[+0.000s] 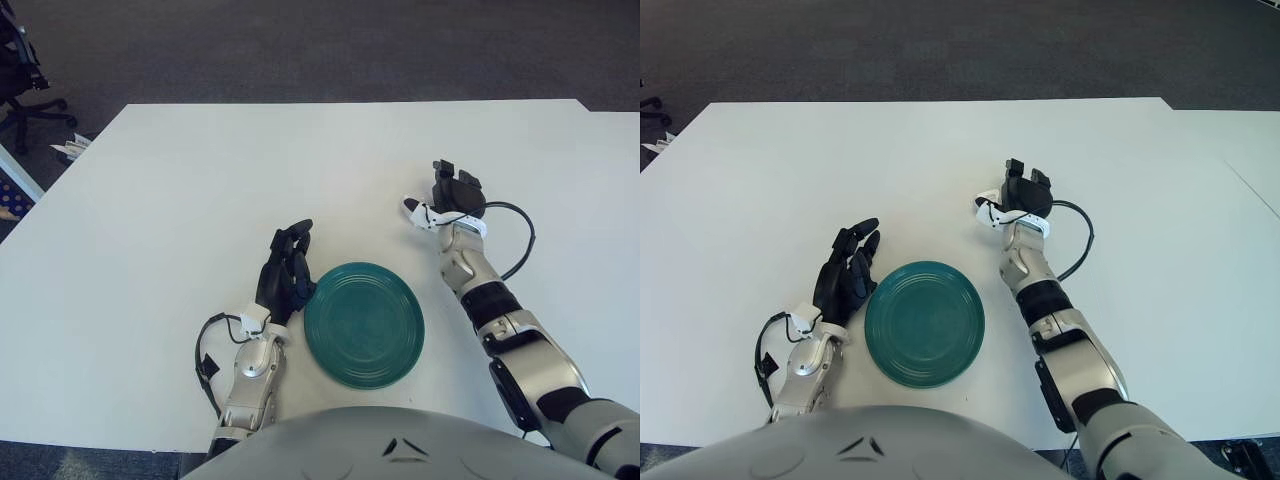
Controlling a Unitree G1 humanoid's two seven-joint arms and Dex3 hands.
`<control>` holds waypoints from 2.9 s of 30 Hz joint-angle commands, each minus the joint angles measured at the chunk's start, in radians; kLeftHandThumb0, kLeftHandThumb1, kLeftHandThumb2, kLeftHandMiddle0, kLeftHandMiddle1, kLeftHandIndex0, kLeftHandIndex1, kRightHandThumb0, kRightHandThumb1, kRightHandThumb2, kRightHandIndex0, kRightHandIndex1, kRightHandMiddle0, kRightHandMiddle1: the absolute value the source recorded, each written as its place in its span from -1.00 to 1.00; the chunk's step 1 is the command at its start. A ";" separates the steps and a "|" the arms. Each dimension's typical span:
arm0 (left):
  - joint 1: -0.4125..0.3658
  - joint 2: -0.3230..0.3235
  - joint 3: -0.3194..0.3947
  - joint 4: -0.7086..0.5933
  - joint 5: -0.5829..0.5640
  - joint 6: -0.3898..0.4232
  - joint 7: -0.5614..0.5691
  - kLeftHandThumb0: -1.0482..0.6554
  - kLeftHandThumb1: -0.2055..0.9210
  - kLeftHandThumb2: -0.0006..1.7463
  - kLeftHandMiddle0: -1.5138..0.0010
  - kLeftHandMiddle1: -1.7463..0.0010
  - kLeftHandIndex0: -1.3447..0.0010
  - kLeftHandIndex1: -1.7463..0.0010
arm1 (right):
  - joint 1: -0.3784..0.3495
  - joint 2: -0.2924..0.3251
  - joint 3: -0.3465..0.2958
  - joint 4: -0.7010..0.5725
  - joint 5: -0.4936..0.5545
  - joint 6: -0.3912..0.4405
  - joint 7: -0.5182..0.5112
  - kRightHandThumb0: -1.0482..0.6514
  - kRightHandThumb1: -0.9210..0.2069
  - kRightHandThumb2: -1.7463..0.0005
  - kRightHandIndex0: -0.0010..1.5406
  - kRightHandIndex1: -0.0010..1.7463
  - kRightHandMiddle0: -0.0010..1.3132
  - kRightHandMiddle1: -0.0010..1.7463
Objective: Put the charger into the plate.
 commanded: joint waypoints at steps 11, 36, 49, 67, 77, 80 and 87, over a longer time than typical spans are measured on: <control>0.040 -0.033 -0.013 -0.035 -0.016 0.103 0.016 -0.77 1.00 0.02 0.45 1.00 0.84 0.07 | -0.028 0.039 0.016 0.049 0.045 0.027 -0.042 -0.82 -1.00 0.32 -0.77 -0.99 -1.00 -0.41; 0.014 -0.026 -0.012 -0.016 -0.006 0.112 0.024 -0.76 1.00 0.01 0.46 0.99 0.84 0.07 | 0.107 0.071 0.098 -0.276 0.000 0.239 0.030 -0.81 -1.00 0.30 -0.80 -1.00 -1.00 -0.50; -0.016 -0.025 -0.009 0.032 -0.013 0.080 0.010 -0.76 1.00 0.01 0.41 0.97 0.83 0.07 | 0.154 0.040 0.155 -0.415 -0.065 0.342 0.132 -0.85 -1.00 0.26 -0.79 -0.99 -1.00 -0.55; -0.023 -0.030 -0.015 0.040 -0.012 0.066 0.018 -0.77 1.00 0.01 0.48 1.00 0.87 0.08 | 0.103 0.017 0.176 -0.398 -0.086 0.352 0.217 -0.82 -1.00 0.24 -0.77 -0.99 -1.00 -0.52; -0.026 -0.029 -0.014 0.046 -0.001 0.065 0.032 -0.78 1.00 0.03 0.50 1.00 0.88 0.09 | 0.048 -0.002 0.182 -0.272 -0.070 0.305 0.236 -0.84 -1.00 0.22 -0.75 -0.99 -1.00 -0.50; -0.026 -0.030 -0.016 0.048 0.000 0.065 0.034 -0.78 1.00 0.03 0.52 1.00 0.89 0.09 | 0.025 -0.012 0.179 -0.220 -0.062 0.278 0.231 -0.85 -1.00 0.22 -0.73 -0.98 -1.00 -0.50; -0.020 -0.029 -0.021 0.045 -0.003 0.063 0.029 -0.79 1.00 0.03 0.51 0.99 0.87 0.08 | 0.005 -0.019 0.181 -0.192 -0.062 0.267 0.241 -0.83 -1.00 0.23 -0.72 -0.99 -1.00 -0.53</control>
